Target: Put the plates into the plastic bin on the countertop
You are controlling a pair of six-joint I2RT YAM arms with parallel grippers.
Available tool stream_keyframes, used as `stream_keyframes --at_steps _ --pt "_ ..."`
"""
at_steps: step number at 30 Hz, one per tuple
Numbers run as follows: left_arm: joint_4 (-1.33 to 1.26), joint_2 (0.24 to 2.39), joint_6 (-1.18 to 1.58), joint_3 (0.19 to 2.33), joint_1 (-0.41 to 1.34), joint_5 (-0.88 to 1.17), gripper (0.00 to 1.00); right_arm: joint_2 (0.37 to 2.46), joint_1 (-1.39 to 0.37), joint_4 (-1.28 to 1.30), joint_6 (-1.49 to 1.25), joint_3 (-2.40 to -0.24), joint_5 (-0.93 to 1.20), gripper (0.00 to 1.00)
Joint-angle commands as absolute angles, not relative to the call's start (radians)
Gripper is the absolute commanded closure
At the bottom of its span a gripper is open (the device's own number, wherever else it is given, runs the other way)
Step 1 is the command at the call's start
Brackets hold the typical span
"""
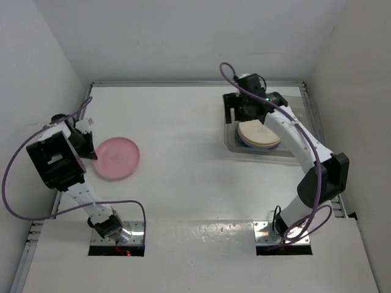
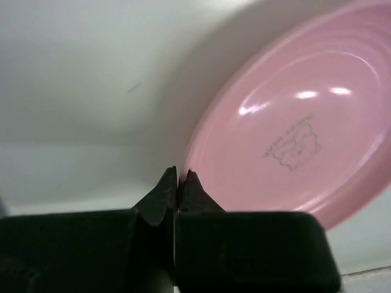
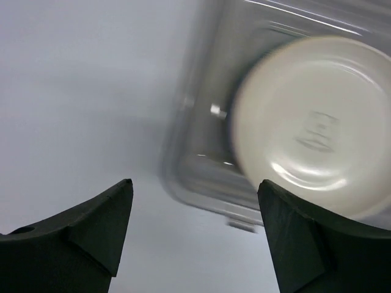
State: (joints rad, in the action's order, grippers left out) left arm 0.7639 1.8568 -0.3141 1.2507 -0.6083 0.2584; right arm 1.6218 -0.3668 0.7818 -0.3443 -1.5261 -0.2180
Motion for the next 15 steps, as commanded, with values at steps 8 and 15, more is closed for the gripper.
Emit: stream_keyframes --at_steps 8,15 --pt "0.762 1.712 -0.167 1.551 -0.115 0.541 1.00 1.857 -0.621 0.480 -0.425 -1.776 0.107 0.14" --pt "0.791 1.712 -0.144 1.690 0.003 0.583 1.00 1.980 -0.611 0.505 -0.471 -1.815 0.048 0.21"
